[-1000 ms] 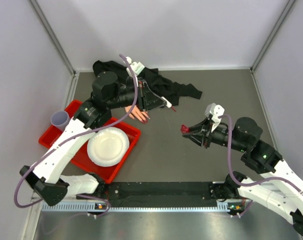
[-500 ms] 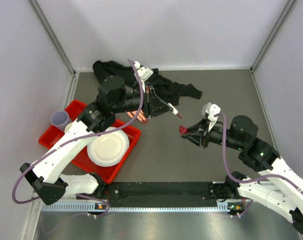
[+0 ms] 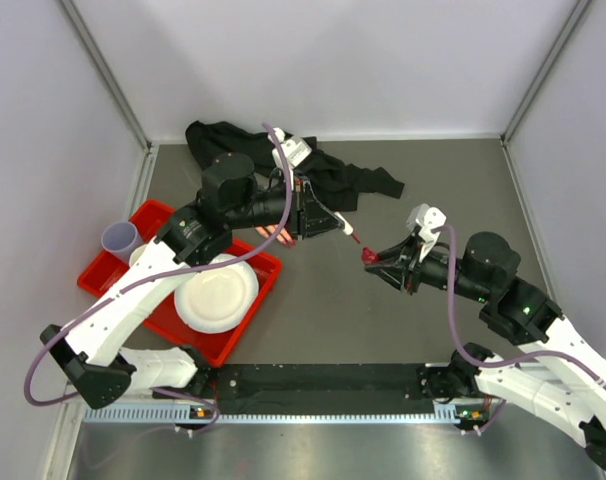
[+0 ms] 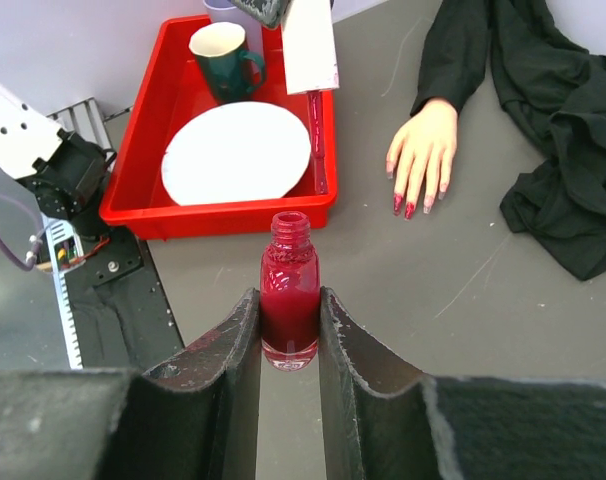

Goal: Paint the nails

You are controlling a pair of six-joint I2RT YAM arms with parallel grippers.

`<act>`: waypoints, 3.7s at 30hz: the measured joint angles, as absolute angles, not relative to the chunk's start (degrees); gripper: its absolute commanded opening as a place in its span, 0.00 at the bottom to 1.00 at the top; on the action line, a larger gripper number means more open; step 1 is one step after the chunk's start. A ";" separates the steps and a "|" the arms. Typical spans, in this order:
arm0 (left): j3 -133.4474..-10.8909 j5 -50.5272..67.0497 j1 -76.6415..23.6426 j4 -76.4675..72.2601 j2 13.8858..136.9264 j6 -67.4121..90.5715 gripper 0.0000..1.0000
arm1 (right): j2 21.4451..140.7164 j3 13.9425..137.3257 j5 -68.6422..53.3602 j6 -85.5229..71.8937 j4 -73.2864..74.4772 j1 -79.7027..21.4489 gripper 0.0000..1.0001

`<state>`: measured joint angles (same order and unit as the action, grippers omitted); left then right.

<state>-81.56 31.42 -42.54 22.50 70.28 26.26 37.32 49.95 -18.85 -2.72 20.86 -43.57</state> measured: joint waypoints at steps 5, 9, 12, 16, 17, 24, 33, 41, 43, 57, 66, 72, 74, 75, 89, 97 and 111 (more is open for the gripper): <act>-81.67 31.46 -42.54 23.53 70.28 25.71 0.00 | 37.26 49.95 -18.70 -2.74 20.86 -43.57 0.00; -81.76 31.59 -42.54 23.83 70.28 25.52 0.00 | 37.30 49.95 -18.70 -2.74 20.86 -43.57 0.00; -81.76 31.92 -42.54 23.79 70.26 25.52 0.00 | 37.65 49.95 -18.70 -2.74 20.86 -43.57 0.00; -81.76 32.40 -42.54 23.64 70.26 25.56 0.00 | 38.20 49.95 -18.70 -2.74 20.86 -43.57 0.00; -81.76 32.60 -42.54 23.62 70.26 25.58 0.00 | 38.33 49.95 -18.68 -2.74 20.86 -43.57 0.00; -81.76 33.71 -42.54 23.57 70.26 25.61 0.00 | 38.41 49.95 -18.70 -2.74 20.86 -43.57 0.00; -81.76 34.87 -42.81 23.51 70.26 26.09 0.00 | 38.35 49.95 -18.72 -2.74 20.86 -43.57 0.00; -81.76 35.11 -43.07 23.16 70.28 26.46 0.00 | 38.35 49.95 -18.74 -2.76 20.86 -43.57 0.00; -81.76 35.03 -43.07 23.16 70.28 26.46 0.00 | 38.35 49.95 -18.74 -2.76 20.86 -43.57 0.00; -82.43 33.63 -43.11 23.53 70.83 26.17 0.00 | 37.91 49.95 -19.18 -2.74 20.86 -43.57 0.00; -82.43 33.76 -43.18 23.53 70.87 26.20 0.00 | 37.87 49.95 -19.18 -2.74 20.86 -43.57 0.00; -82.43 34.61 -43.29 23.53 70.87 26.24 0.00 | 37.87 49.95 -19.18 -2.76 20.86 -43.57 0.00; -82.43 35.00 -43.38 23.53 70.87 26.26 0.00 | 37.87 49.95 -19.18 -2.74 20.86 -43.57 0.00; -82.43 35.16 -43.42 23.53 70.87 26.26 0.00 | 37.87 49.95 -19.18 -2.74 20.84 -43.57 0.00; -82.43 34.65 -43.59 23.55 71.55 26.28 0.00 | 37.47 49.95 -19.35 -2.74 20.84 -43.57 0.00; -82.43 34.63 -43.62 23.51 72.03 26.87 0.00 | 37.17 49.95 -19.51 -2.74 20.84 -43.57 0.00; -82.32 34.94 -44.31 22.44 72.16 27.40 0.00 | 37.17 49.95 -19.59 -2.74 20.84 -43.57 0.00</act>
